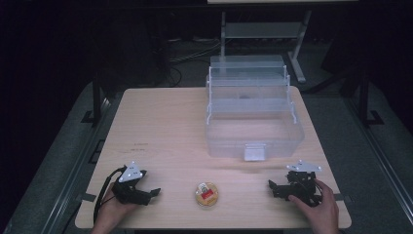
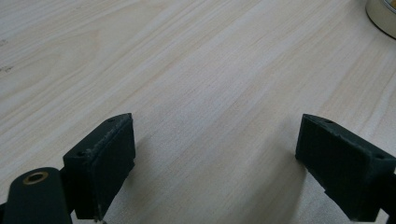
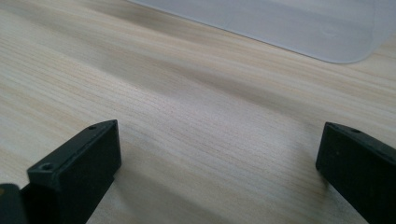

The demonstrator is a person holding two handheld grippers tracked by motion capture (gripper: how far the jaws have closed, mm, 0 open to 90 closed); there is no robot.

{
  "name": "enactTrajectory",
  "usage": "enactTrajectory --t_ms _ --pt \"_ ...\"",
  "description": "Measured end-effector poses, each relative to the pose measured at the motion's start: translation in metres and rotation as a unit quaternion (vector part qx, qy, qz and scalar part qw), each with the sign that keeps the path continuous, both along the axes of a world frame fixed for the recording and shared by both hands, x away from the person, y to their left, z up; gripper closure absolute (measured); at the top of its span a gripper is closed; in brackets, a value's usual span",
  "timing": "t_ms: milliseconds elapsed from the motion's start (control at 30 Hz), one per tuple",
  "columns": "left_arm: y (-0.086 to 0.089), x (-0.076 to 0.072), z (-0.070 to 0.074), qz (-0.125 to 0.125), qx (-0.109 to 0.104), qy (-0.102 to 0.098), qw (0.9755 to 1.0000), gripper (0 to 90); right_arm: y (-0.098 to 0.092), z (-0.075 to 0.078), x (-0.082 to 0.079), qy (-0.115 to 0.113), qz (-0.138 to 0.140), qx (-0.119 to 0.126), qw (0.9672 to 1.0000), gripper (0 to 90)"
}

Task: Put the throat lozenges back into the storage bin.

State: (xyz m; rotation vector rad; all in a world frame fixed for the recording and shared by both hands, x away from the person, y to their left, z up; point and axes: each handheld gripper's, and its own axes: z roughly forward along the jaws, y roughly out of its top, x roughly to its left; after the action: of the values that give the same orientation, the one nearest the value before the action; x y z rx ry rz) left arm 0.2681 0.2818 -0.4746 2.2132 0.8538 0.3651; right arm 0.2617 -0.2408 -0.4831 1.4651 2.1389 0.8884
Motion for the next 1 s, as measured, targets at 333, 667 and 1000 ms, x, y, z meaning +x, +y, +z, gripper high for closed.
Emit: enactTrajectory --t_ms 333,667,1000 --pt "-0.004 0.002 0.004 0.007 0.012 0.012 0.9998 12.2 0.000 0.000 0.000 0.000 0.000 0.000 1.0000 0.0" --pt "-0.009 0.002 0.012 -0.003 0.006 0.042 0.9991 12.4 0.000 0.000 0.000 0.000 0.000 -0.001 1.0000 0.0" --pt "-0.020 0.003 0.020 -0.024 0.013 0.053 0.9982 12.8 0.000 0.000 0.000 0.000 0.000 -0.001 1.0000 0.0"
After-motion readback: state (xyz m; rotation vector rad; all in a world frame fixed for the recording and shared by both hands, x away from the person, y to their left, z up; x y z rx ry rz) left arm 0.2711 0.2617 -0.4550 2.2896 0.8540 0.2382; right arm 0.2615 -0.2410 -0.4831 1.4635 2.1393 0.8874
